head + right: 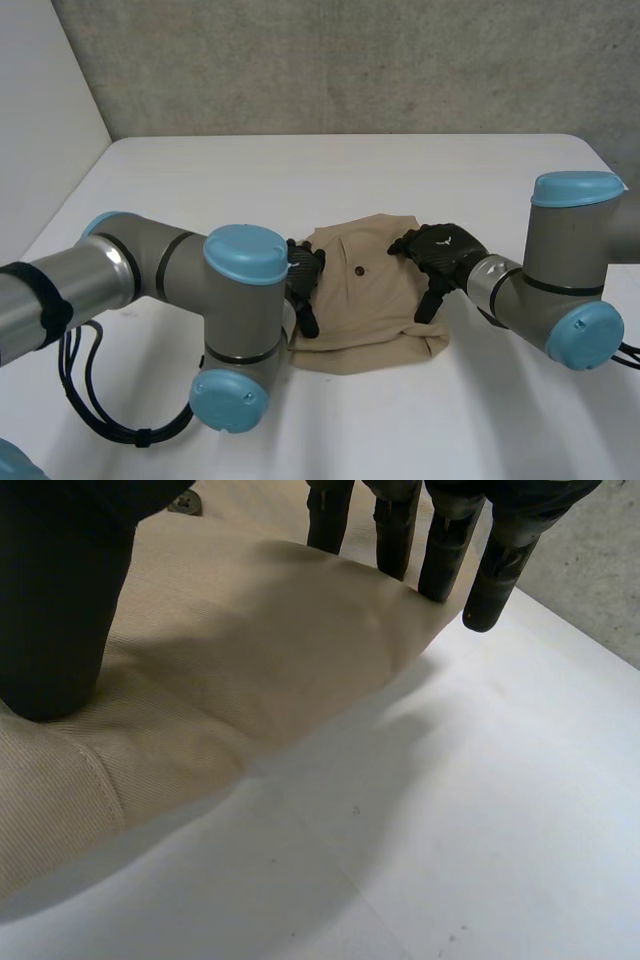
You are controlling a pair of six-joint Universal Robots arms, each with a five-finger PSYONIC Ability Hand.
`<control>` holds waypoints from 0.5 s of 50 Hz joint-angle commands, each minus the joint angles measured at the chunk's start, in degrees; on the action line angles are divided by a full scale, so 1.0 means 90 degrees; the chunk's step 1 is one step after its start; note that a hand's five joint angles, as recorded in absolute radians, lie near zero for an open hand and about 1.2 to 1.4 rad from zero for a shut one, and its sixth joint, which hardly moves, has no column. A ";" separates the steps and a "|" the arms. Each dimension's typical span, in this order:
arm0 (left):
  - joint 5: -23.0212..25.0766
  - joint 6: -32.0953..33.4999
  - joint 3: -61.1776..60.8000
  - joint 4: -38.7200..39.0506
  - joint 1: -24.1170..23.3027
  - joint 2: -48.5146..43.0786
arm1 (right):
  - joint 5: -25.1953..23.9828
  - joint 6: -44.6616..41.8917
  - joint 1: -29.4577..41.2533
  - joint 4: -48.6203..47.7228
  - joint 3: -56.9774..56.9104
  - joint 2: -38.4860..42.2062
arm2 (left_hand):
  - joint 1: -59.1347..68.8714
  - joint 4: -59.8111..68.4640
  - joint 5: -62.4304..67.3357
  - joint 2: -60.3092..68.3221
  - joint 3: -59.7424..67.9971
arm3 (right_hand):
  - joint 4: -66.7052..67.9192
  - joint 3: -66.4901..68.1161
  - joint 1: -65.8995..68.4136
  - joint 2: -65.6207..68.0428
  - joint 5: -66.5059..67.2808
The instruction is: Fold the shorts.
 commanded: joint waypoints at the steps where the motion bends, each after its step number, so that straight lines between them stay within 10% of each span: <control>1: -0.0042 -0.0056 -0.0124 -0.0012 0.0030 0.0682 | 0.0115 0.0090 -0.0009 -0.0025 0.0038 -0.0284 | 0.0016 -0.0183 -0.0141 0.0006 -0.0215 | -0.0432 -0.0069 0.0077 -0.0237 -0.0434; 15: 0.0055 -0.0789 -0.0721 -0.0519 0.1416 0.3603 | 0.1413 0.0948 -0.0029 0.0003 -0.0322 -0.2725 | 0.0034 -0.0164 -0.0122 0.0024 -0.0196 | -0.0432 -0.0069 0.0077 -0.0237 -0.0434; 25: 0.1402 -0.1110 -0.0232 -0.2511 0.2267 0.4239 | 0.1531 0.1164 -0.0311 0.2249 -0.1593 -0.3010 | -0.0059 -0.0258 -0.0216 -0.0069 -0.0290 | -0.0432 -0.0069 0.0077 -0.0237 -0.0434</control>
